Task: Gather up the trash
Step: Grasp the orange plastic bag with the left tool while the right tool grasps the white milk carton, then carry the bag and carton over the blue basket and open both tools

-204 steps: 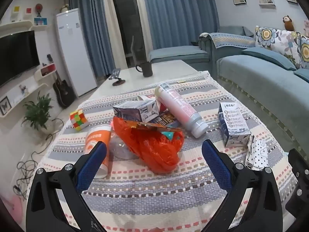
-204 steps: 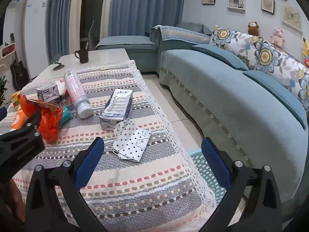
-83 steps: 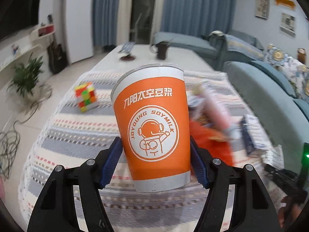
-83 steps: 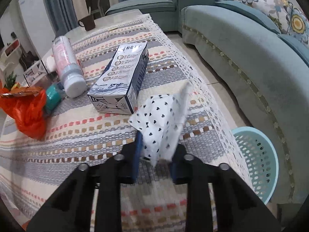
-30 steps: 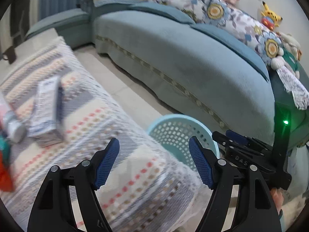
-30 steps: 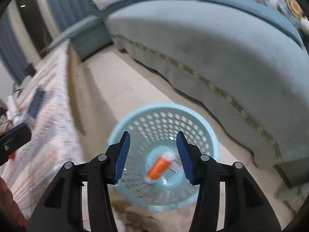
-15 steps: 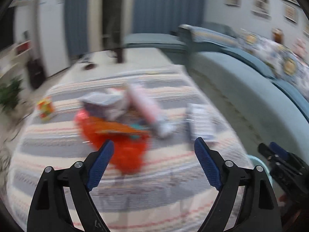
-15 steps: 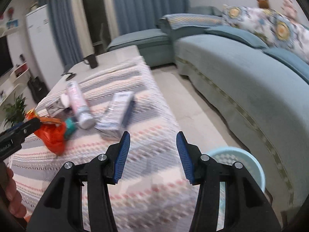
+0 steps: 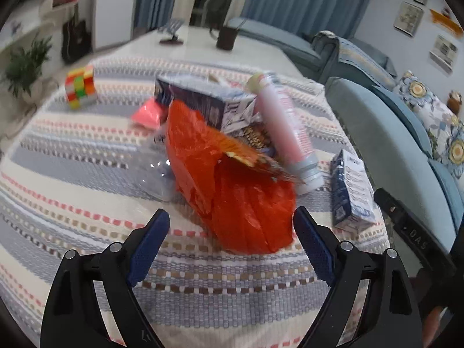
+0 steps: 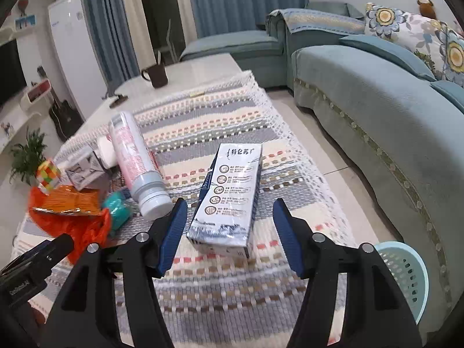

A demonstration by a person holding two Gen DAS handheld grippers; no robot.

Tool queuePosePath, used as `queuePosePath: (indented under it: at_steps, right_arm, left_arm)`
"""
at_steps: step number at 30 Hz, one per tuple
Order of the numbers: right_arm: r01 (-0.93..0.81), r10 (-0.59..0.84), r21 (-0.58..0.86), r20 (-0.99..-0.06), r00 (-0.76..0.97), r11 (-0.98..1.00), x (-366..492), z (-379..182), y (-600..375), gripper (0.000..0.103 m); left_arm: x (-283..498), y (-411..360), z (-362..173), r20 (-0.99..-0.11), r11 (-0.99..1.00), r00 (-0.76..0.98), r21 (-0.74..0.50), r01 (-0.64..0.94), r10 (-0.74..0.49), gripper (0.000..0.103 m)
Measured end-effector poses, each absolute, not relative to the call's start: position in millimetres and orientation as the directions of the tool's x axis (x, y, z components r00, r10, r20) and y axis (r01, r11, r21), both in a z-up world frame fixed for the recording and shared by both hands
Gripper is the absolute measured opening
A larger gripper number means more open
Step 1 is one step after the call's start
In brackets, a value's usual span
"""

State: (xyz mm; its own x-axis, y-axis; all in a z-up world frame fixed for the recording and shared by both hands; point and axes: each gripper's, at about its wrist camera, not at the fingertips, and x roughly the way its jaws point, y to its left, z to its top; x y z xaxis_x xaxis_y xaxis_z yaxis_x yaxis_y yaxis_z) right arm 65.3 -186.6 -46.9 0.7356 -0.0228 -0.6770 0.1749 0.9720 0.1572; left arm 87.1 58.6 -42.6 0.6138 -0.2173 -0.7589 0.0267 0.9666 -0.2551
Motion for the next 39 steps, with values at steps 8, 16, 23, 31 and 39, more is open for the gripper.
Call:
queuePosePath:
  at_steps: [8, 16, 23, 31, 39]
  right_arm:
    - [0.216, -0.035, 0.137, -0.764, 0.644, 0.967, 105, -72, -182, 0.06]
    - [0.226, -0.026, 0.135, -0.807, 0.59, 0.965, 122, -86, -180, 0.06]
    - [0.211, -0.039, 0.115, -0.792, 0.609, 0.971, 113, -80, -177, 0.054]
    - [0.244, -0.053, 0.167, -0.716, 0.696, 0.955, 68, -47, -199, 0.054]
    - [0.306, -0.135, 0.166, -0.638, 0.758, 0.938, 1, -10, -233, 0.054]
  left_arm:
    - [104, 57, -57, -0.775, 0.968, 0.593, -0.248, 0.031, -0.218, 0.063]
    - [101, 49, -57, -0.763, 0.972, 0.605, -0.219, 0.088, -0.227, 0.034]
    - [90, 47, -49, -0.722, 0.954, 0.627, -0.262, 0.143, -0.292, 0.027]
    - [67, 34, -28, -0.633, 0.923, 0.672, -0.276, 0.268, -0.384, 0.026]
    - [40, 2, -4, -0.568, 0.876, 0.667, -0.274, 0.398, -0.481, 0.026]
